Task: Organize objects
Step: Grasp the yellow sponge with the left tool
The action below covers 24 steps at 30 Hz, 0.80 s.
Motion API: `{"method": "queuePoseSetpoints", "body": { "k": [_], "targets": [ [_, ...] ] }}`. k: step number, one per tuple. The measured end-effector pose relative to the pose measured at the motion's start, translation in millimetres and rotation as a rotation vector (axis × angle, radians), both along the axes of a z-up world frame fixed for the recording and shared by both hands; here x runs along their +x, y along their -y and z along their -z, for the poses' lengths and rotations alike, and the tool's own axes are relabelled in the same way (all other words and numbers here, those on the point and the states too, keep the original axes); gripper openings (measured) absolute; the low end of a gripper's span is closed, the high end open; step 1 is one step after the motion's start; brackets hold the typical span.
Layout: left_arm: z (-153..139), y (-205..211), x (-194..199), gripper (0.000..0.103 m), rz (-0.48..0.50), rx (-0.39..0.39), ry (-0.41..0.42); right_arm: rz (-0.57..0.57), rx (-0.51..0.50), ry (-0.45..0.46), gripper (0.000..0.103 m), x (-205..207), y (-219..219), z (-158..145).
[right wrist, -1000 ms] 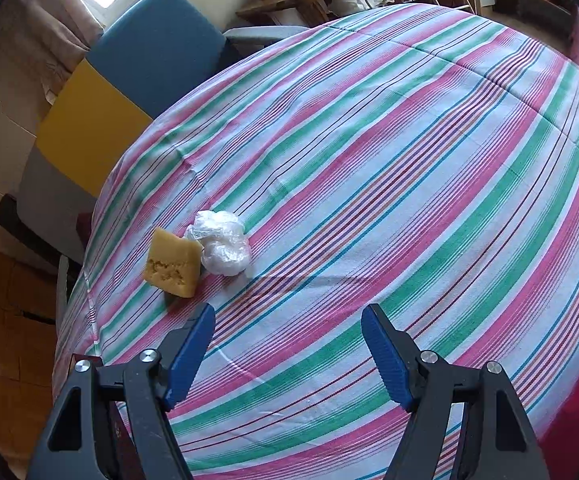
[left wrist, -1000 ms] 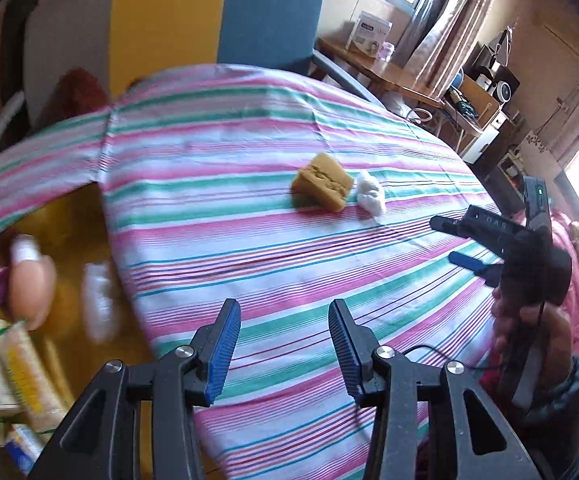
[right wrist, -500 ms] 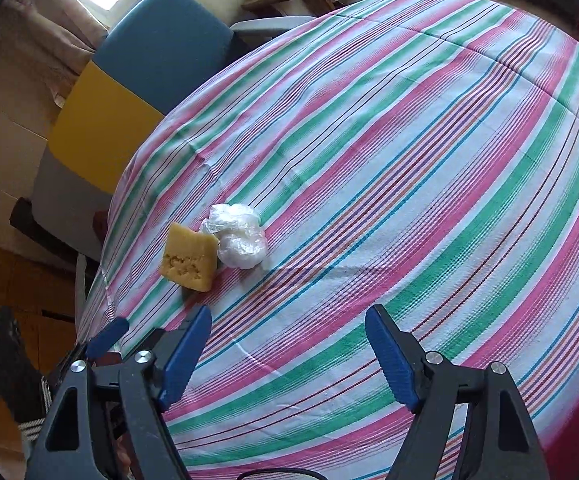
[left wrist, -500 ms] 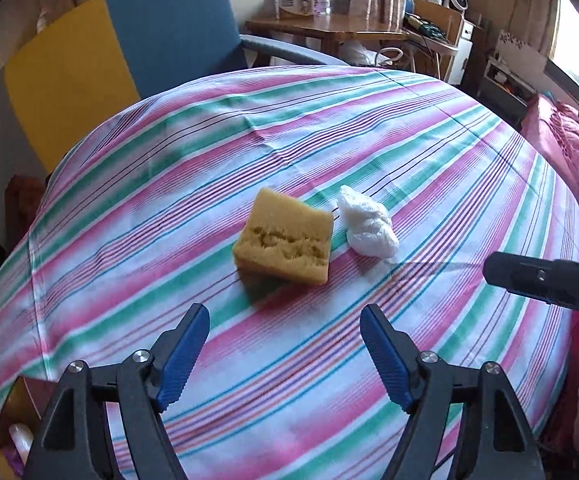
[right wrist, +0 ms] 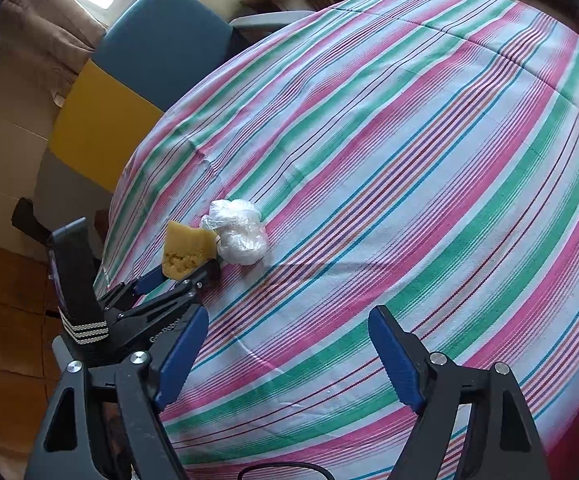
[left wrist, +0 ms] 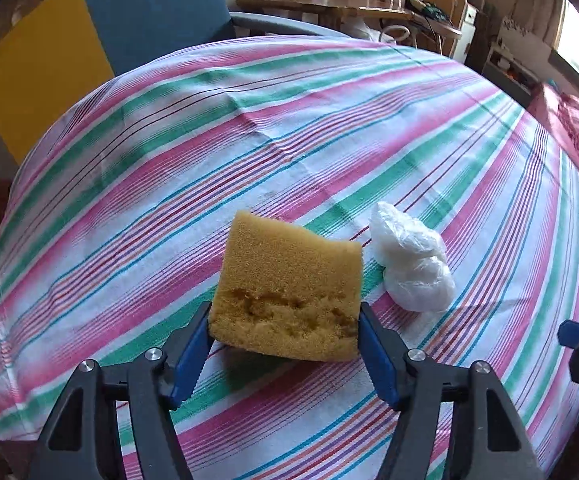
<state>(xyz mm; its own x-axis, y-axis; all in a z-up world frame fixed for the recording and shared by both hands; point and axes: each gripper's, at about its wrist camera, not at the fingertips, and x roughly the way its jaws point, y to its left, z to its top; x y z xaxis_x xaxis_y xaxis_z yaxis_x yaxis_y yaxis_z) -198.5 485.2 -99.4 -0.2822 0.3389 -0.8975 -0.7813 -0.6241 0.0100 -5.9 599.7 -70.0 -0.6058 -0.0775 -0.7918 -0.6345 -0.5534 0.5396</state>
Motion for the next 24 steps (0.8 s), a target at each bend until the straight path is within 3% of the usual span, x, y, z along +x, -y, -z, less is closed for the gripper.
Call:
{"method": "queuePoseSetpoints", "body": {
  "k": [15,24],
  "targets": [
    [-45.6,105.1,76.3,0.066,-0.136,0.15,0.105,-0.077,0.064,0.083,0.083,-10.3,12.2,5.1],
    [-75.1,161.8,120.2,0.066,-0.204,0.188,-0.02,-0.11,0.115,0.161,0.083,-16.5,16.9,13.2]
  ]
}}
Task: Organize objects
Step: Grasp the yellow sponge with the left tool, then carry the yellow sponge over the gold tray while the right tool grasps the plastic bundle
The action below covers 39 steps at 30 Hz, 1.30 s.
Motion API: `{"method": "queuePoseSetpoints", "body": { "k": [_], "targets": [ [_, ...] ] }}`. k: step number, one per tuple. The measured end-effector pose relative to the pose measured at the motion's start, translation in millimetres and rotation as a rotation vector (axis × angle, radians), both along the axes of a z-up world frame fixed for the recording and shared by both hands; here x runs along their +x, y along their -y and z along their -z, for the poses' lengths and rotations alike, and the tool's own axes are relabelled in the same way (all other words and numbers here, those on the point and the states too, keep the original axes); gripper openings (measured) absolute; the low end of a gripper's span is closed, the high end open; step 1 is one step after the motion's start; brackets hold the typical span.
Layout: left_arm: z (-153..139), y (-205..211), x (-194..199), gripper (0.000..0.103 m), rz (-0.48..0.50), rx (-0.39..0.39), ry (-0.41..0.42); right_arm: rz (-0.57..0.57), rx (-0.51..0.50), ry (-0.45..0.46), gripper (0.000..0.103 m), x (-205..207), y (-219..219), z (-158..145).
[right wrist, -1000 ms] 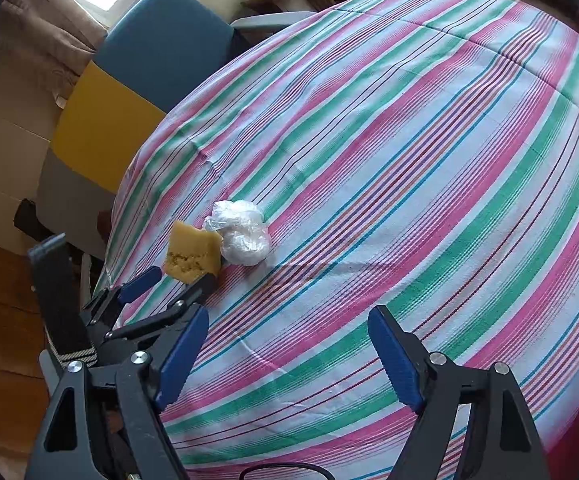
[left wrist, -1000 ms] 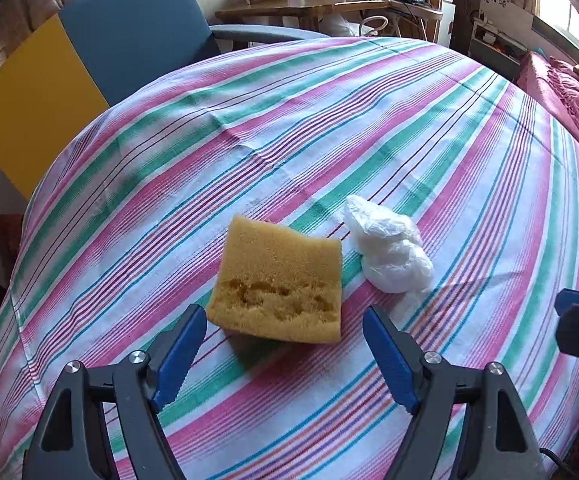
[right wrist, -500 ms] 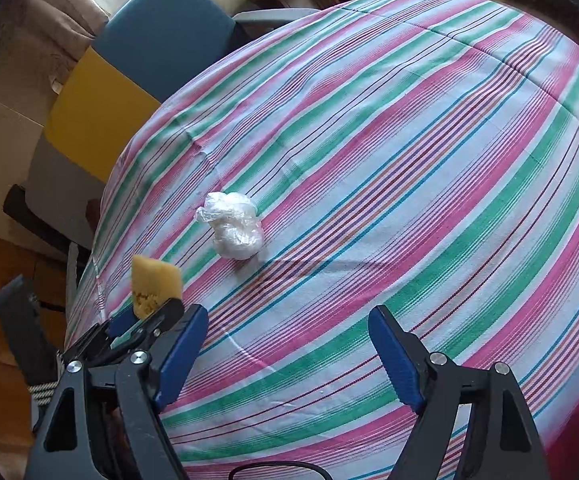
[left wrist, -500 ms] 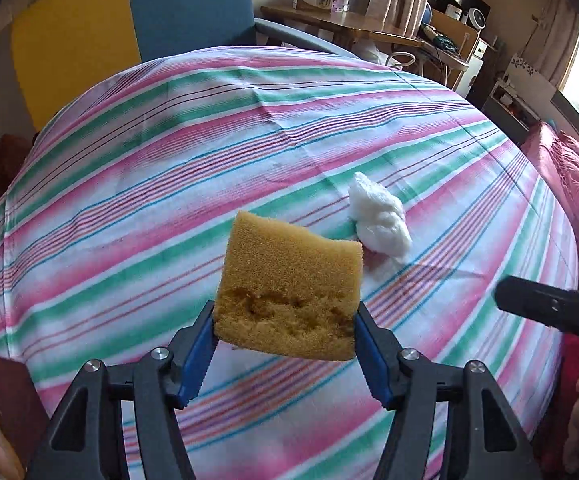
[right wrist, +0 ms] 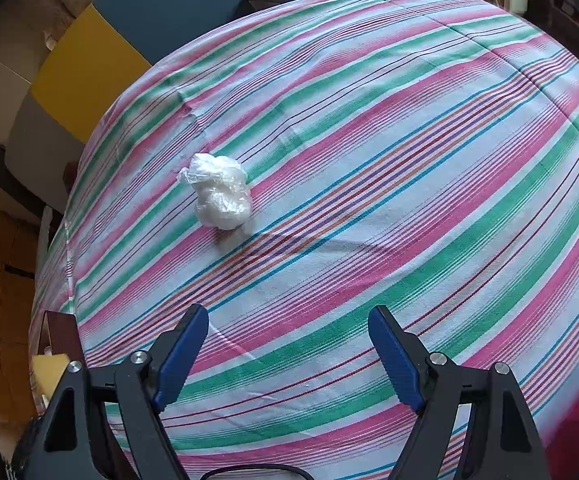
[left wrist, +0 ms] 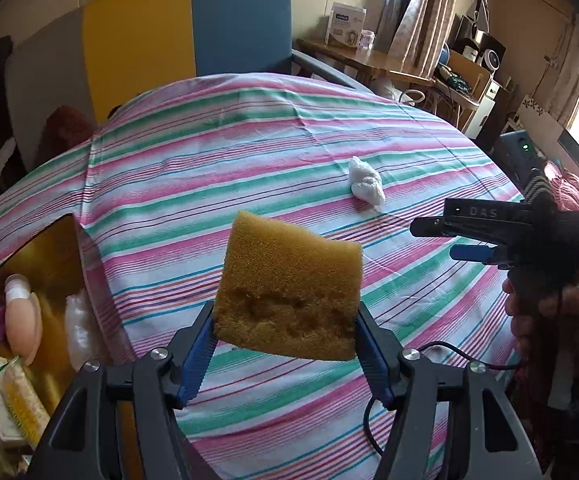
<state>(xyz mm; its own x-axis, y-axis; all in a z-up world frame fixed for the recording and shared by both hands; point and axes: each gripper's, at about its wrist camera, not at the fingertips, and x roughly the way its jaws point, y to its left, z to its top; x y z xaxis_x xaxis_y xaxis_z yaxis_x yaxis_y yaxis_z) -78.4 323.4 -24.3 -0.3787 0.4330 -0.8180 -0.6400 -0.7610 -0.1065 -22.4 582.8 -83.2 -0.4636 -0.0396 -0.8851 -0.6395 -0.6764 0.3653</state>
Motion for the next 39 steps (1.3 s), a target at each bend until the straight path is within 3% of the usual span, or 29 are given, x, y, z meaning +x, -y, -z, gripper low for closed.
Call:
{"method": "queuePoseSetpoints", "body": {
  "k": [8,15,19,23,27,29,39],
  "targets": [
    [-22.0,44.8,29.0,0.066,-0.042,0.026,-0.094,-0.061,0.066,0.093,0.079,-9.8,7.8,11.6],
    [-23.0,79.8,35.1,0.066,-0.095,0.063,-0.079,-0.111,0.146,0.148,0.079,-17.2,18.5,16.9],
    [-26.0,99.8,37.7,0.066,-0.126,0.09,-0.081,-0.149,0.199,0.187,0.083,-21.3,26.8,20.6],
    [-30.2,118.3,39.8,0.066,-0.154,0.114,-0.092,-0.208,0.259,0.237,0.093,-28.0,38.7,26.8],
    [-33.5,136.9,40.7,0.066,-0.186,0.136,-0.099,-0.205,0.253,0.239,0.095,-25.6,37.3,29.0],
    [-33.8,146.2,40.7,0.066,-0.204,0.143,-0.1,-0.222,0.247,0.25,0.103,-25.6,38.4,32.1],
    [-33.0,191.5,36.6,0.066,-0.306,0.177,-0.089,-0.235,0.283,0.253,0.103,-16.2,37.3,33.5]
  ]
}}
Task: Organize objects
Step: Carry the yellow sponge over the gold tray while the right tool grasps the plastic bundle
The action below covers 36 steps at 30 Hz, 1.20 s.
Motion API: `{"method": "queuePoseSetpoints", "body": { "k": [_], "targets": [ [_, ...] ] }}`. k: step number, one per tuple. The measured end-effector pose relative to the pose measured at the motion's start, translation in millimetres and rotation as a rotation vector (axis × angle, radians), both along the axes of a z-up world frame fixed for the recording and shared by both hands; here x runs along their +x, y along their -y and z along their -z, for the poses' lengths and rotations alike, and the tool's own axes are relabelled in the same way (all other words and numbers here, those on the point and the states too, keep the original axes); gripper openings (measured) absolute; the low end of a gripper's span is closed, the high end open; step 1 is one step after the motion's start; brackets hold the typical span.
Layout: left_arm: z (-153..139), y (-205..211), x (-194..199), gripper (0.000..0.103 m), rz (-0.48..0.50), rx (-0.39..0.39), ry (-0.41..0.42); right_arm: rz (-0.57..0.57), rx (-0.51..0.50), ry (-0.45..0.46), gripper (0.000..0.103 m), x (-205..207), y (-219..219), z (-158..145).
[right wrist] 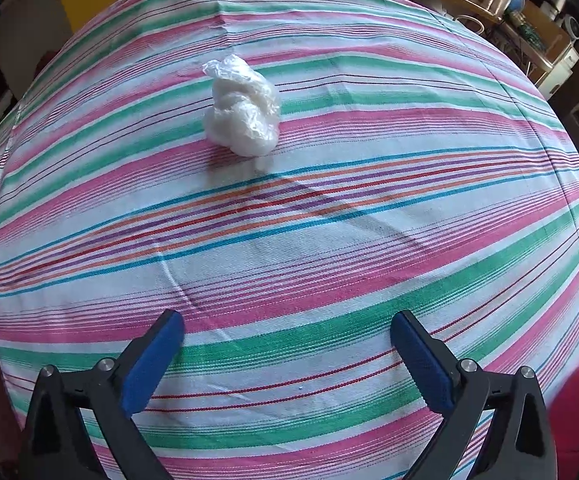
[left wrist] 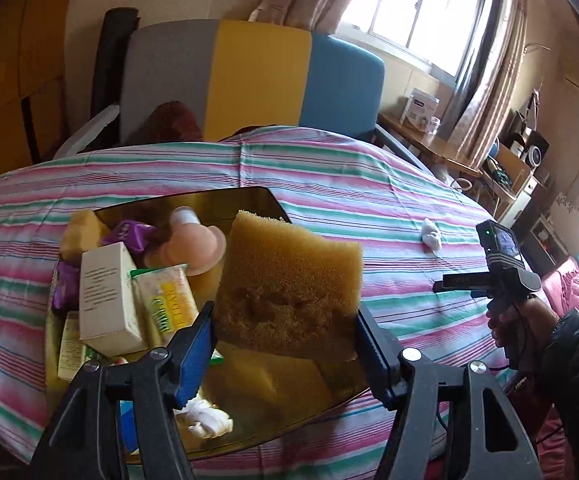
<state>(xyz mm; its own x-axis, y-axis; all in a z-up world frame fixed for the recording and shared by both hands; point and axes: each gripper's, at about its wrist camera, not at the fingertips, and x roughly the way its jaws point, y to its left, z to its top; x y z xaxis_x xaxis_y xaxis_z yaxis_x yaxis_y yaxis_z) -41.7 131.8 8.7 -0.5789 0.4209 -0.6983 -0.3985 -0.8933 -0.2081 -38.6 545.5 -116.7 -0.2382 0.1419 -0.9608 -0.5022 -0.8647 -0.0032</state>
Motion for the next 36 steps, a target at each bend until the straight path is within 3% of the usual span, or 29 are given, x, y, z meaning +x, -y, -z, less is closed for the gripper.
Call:
{"method": "queuePoseSetpoints", "body": {
  "k": [12,15,17,19,23,31,34,36],
  "targets": [
    [0.4,77.7,1.4,0.067,-0.17,0.043,0.018,0.001,0.027,-0.009,0.103,16.4,-7.2,-2.3],
    [1.8,98.5,1.9,0.067,-0.214,0.049,0.023,-0.003,0.026,-0.028,0.091,21.7,-9.1,-8.0],
    [2.1,109.4,3.9,0.067,-0.237,0.045,0.02,0.013,0.009,-0.056,0.072,26.9,-15.6,-15.0],
    [3.8,117.5,5.2,0.067,-0.246,0.034,0.023,0.052,-0.03,-0.1,0.063,33.1,-28.3,-22.3],
    [8.8,127.5,4.5,0.067,-0.265,0.016,0.041,0.091,-0.052,-0.152,0.063,38.5,-53.7,-34.3],
    [16.6,124.9,-0.9,0.067,-0.279,-0.006,0.08,0.095,-0.046,-0.204,0.063,-45.0,-37.7,-44.4],
    [18.4,120.2,-3.6,0.067,-0.275,-0.016,0.089,0.117,-0.055,-0.198,0.063,-78.7,-40.1,-32.4],
    [19.9,117.0,-4.8,0.067,-0.27,-0.021,0.095,0.129,-0.045,-0.183,0.057,-87.8,-43.9,-25.2]
  ]
}}
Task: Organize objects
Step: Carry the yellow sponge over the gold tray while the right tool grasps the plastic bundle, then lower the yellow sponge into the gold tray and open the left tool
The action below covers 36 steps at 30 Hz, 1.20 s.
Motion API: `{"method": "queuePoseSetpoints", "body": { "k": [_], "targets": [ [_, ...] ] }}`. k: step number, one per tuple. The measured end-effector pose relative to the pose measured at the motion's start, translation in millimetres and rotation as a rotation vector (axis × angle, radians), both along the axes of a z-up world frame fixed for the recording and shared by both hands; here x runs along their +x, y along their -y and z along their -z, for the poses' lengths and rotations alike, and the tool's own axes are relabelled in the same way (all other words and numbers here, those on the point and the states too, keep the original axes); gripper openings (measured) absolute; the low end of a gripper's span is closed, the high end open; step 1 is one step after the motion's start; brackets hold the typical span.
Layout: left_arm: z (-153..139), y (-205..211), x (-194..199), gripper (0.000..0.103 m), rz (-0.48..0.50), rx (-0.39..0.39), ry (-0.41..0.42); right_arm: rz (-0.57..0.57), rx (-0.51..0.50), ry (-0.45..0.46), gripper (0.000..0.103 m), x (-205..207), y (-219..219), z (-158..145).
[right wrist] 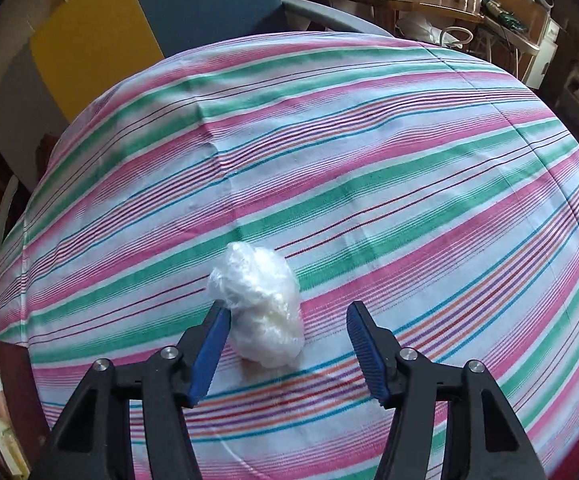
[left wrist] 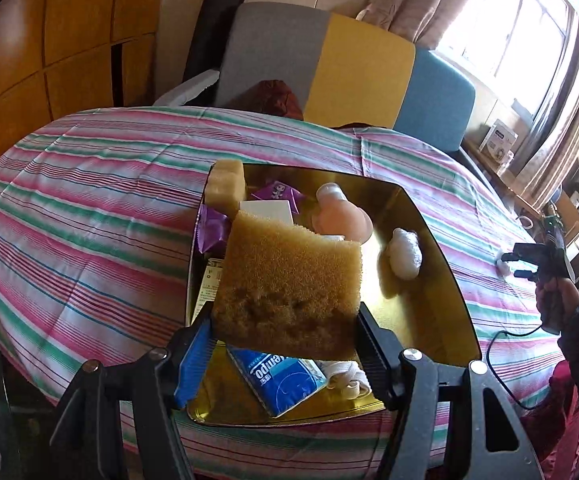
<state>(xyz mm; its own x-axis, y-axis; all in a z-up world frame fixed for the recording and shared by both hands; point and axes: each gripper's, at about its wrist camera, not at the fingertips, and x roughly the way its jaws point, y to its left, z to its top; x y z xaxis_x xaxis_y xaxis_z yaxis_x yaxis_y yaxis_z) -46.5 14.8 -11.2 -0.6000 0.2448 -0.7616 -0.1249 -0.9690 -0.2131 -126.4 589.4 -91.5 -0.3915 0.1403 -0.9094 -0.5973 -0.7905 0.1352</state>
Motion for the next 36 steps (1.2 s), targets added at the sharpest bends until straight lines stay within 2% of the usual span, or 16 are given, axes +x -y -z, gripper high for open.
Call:
{"method": "queuePoseSetpoints", "body": {
  "k": [1,2,8,14,21,24,36],
  "targets": [
    [0.6,-1.8,-0.7,0.067,0.004,-0.001,0.003,0.001,0.002,0.006,0.04,-3.3,-1.3,2.3],
    [1.8,-4.1,-1.4,0.067,0.009,-0.003,0.007,-0.004,-0.003,0.018,0.031,-5.6,-1.7,4.6],
    [5.2,-14.6,-1.5,0.067,0.042,-0.003,0.01,-0.116,0.007,-0.006,0.03,3.6,28.0,-6.3],
    [2.9,-21.7,5.2,0.067,0.065,-0.025,-0.008,-0.261,-0.061,0.0,0.03,34.0,86.1,-1.7],
    [-0.4,-26.4,17.5,0.067,0.091,-0.065,-0.032,-0.391,0.0,0.008,0.03,47.3,136.2,6.0],
    [-3.1,-31.6,22.8,0.067,0.108,-0.082,-0.046,-0.421,0.035,0.014,0.03,45.2,145.2,8.7],
    [-11.0,-60.8,27.0,0.067,0.182,-0.117,-0.06,-0.438,0.043,0.018,0.03,43.9,147.9,9.1]
  ]
}}
